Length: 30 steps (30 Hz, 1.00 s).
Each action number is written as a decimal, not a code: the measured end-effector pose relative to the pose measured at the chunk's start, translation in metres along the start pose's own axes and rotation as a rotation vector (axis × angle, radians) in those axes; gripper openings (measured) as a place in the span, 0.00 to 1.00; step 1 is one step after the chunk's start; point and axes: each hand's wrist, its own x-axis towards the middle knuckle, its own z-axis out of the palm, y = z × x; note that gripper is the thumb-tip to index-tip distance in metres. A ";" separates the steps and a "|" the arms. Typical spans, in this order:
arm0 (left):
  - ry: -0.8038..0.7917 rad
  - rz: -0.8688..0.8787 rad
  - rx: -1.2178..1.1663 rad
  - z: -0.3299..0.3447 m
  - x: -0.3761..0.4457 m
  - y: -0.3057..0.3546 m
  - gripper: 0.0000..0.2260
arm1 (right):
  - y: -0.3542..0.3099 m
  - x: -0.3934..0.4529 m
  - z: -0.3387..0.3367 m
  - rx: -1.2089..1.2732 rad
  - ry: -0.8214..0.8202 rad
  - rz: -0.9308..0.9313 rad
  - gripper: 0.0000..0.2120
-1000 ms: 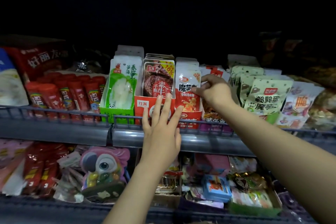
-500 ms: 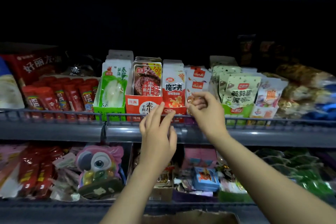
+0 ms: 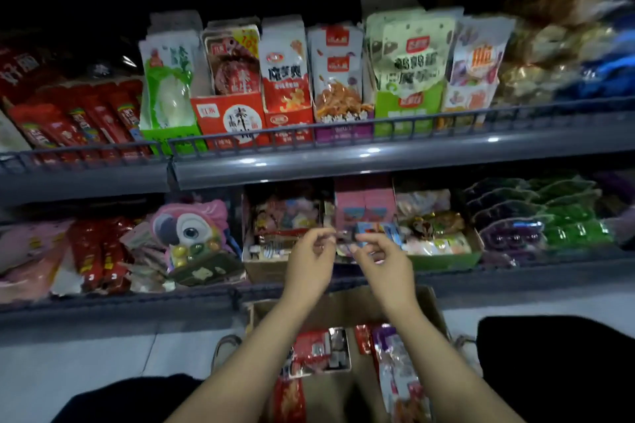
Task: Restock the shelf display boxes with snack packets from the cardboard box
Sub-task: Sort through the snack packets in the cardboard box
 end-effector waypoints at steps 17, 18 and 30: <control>-0.001 -0.734 0.042 0.068 -0.052 -0.224 0.06 | 0.210 -0.071 0.064 -0.033 -0.105 0.618 0.04; -0.007 -0.760 0.046 0.069 -0.052 -0.232 0.05 | 0.217 -0.073 0.068 -0.047 -0.127 0.645 0.04; -0.297 -0.787 0.310 0.072 -0.031 -0.303 0.19 | 0.274 -0.044 0.111 -0.070 -0.467 0.852 0.22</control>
